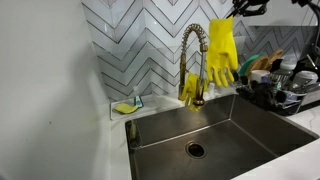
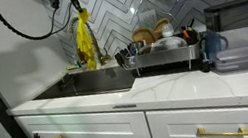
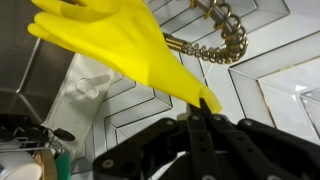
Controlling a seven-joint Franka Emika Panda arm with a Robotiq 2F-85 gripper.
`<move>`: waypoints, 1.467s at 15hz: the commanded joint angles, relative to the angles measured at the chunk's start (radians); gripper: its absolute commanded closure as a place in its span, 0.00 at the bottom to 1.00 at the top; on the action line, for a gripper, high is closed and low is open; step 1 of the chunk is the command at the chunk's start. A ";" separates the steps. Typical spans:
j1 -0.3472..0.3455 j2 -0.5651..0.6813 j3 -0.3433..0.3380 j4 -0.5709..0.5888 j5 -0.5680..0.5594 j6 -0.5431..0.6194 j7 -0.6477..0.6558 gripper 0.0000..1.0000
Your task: Hang the yellow gloves over the faucet
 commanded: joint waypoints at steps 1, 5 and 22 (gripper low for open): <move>0.007 -0.089 0.026 0.012 -0.084 -0.167 0.073 1.00; 0.021 -0.090 0.039 0.044 -0.064 -0.210 0.048 0.99; 0.070 0.031 0.191 0.126 -0.069 0.187 0.244 1.00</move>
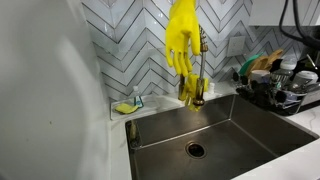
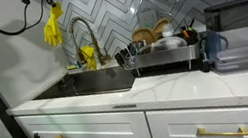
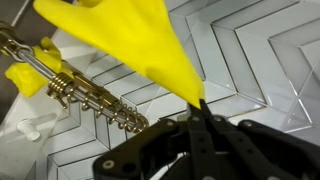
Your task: Hang the yellow gloves over the faucet
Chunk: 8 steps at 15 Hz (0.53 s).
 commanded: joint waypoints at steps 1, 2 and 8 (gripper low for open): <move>-0.002 0.077 0.033 0.020 -0.036 0.202 0.071 1.00; -0.007 0.097 0.039 0.020 -0.052 0.263 0.091 1.00; -0.083 0.165 0.047 -0.012 -0.208 0.513 0.214 1.00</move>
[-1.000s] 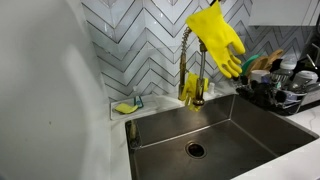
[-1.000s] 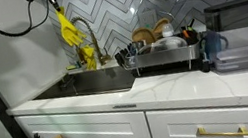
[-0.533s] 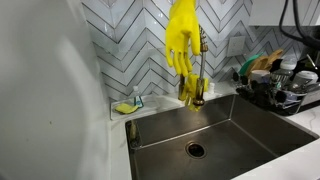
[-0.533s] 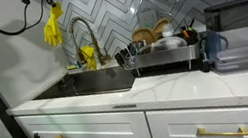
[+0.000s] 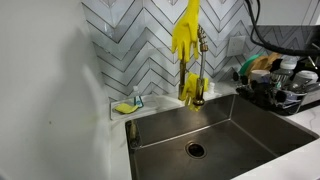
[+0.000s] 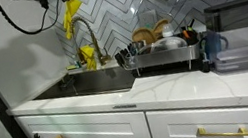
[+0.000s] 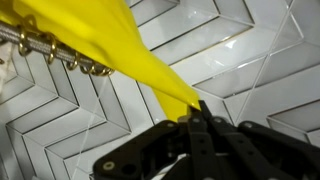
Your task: Hang the yellow gloves over the faucet
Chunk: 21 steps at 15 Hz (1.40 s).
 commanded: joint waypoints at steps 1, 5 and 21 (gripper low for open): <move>-0.060 0.020 0.015 -0.021 -0.087 0.075 0.093 1.00; -0.101 0.030 0.007 -0.053 -0.120 0.097 0.137 1.00; 0.006 0.045 -0.118 -0.131 -0.053 0.057 0.072 1.00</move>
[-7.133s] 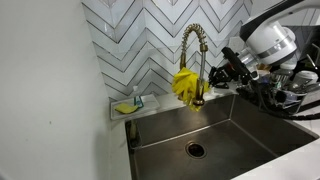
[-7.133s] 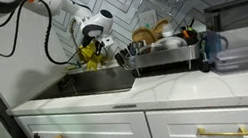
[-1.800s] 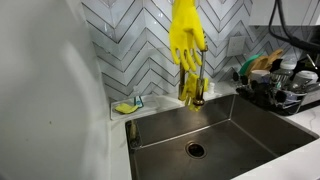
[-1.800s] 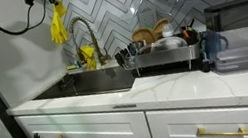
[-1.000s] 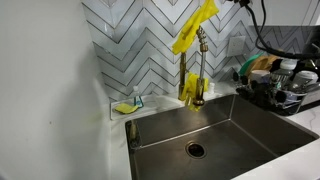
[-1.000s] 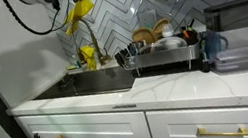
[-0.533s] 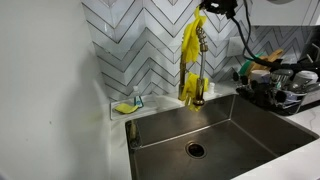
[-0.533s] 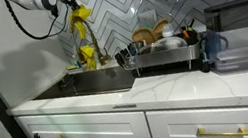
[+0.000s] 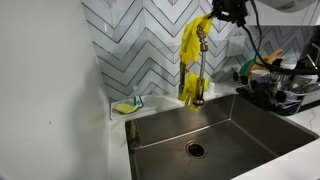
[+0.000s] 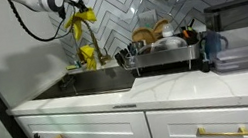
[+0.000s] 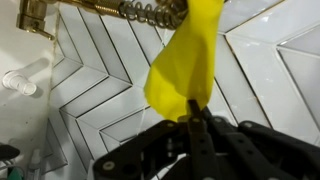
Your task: Hang the yellow gloves over the faucet
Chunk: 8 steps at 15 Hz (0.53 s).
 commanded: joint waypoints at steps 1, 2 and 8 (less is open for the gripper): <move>0.005 -0.039 -0.031 -0.048 0.010 -0.021 -0.012 1.00; 0.009 -0.043 -0.034 -0.051 0.014 -0.036 -0.015 1.00; 0.023 -0.042 -0.032 -0.053 0.027 -0.091 -0.020 0.74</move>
